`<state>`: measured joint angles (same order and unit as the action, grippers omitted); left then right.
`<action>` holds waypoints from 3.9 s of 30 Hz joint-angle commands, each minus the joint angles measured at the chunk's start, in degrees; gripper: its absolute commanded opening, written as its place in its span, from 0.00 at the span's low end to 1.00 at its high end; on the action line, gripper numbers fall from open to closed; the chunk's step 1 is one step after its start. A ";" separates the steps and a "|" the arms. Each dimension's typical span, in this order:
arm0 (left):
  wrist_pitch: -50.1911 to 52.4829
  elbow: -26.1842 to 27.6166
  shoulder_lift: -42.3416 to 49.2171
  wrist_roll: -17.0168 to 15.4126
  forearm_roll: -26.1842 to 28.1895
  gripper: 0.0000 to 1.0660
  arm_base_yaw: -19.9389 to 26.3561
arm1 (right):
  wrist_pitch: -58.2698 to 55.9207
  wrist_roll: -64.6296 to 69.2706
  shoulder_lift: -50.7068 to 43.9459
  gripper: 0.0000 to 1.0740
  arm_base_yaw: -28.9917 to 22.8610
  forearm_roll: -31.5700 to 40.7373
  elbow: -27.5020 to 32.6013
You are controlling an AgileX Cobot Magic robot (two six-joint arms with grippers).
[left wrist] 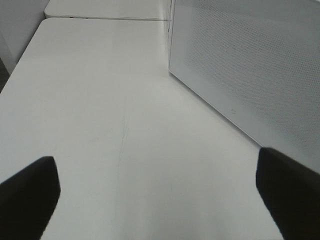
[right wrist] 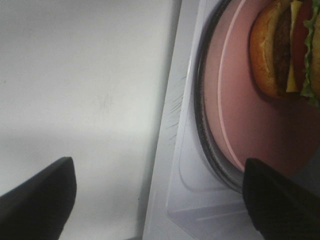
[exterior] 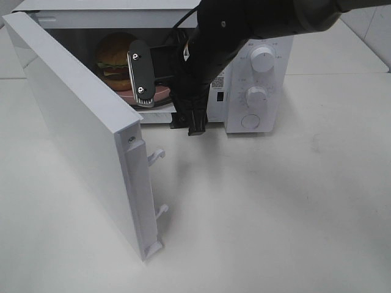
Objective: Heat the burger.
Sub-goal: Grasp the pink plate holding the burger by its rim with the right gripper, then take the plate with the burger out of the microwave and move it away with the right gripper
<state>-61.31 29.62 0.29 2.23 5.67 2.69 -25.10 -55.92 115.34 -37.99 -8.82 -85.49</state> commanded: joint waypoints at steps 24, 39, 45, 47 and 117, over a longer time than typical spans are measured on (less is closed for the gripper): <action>-0.11 -0.06 0.97 -0.06 0.23 0.94 0.29 | -0.29 5.33 12.72 0.81 -0.17 -2.69 -15.64; -0.11 -0.06 0.97 -0.06 0.23 0.94 0.29 | -2.81 5.50 18.79 0.80 0.52 -3.67 -23.89; -0.11 -0.06 0.97 -0.11 0.23 0.94 0.29 | -3.15 5.50 20.11 0.79 0.97 -3.95 -25.84; -0.11 -0.06 0.97 -0.11 0.23 0.94 0.29 | -3.27 5.50 20.68 0.79 0.97 -4.18 -26.01; -0.11 -0.06 0.97 -0.11 0.23 0.94 0.29 | 6.30 -18.16 10.60 0.00 0.06 10.83 -11.75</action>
<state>-61.31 29.62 0.29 2.23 5.67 2.69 -25.21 -69.79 129.60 -38.39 0.00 -99.64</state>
